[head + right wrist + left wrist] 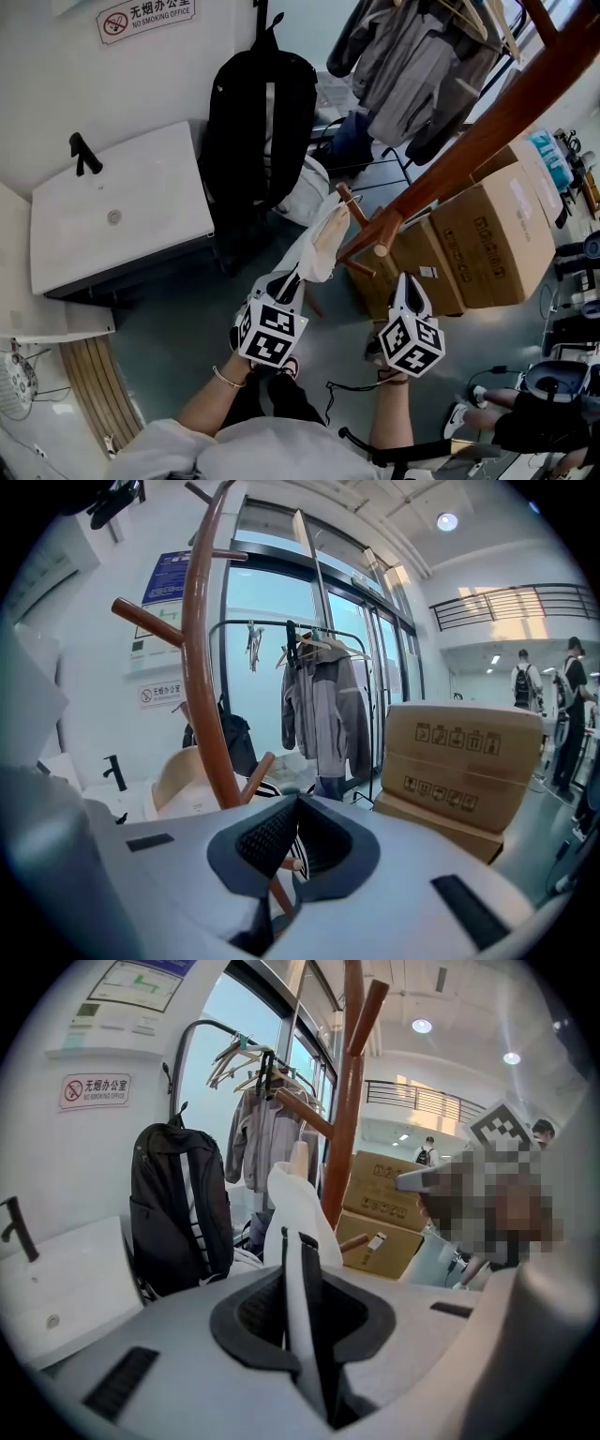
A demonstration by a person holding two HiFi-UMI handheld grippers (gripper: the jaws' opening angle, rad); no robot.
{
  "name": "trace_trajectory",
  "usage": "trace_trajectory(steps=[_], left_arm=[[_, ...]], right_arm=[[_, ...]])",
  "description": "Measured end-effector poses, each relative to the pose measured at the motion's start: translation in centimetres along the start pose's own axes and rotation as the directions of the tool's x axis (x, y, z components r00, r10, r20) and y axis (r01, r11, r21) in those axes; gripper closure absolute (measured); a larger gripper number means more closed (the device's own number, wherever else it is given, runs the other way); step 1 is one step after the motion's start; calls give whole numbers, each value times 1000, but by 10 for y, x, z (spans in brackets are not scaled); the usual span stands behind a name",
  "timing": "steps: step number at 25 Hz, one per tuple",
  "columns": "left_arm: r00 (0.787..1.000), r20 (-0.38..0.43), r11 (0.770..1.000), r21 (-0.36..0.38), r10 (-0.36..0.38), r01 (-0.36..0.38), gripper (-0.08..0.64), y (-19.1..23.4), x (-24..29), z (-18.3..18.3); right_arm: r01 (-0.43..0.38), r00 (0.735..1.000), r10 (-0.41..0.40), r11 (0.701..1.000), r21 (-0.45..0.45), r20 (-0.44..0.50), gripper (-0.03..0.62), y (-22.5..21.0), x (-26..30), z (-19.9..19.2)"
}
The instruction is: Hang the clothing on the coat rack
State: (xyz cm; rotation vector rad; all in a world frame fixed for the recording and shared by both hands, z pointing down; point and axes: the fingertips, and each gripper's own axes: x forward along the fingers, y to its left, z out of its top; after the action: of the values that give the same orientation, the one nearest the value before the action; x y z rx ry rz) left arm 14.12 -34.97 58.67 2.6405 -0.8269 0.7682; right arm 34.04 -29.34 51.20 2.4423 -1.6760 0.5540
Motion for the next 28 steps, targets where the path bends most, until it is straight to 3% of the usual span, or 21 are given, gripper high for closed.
trace_trajectory(steps=[28], left_arm=[[995,78,998,10,-60,59,505,-24,36,-30]], right_arm=[[-14,999,15,999,41,-45,569,-13,13,-34]])
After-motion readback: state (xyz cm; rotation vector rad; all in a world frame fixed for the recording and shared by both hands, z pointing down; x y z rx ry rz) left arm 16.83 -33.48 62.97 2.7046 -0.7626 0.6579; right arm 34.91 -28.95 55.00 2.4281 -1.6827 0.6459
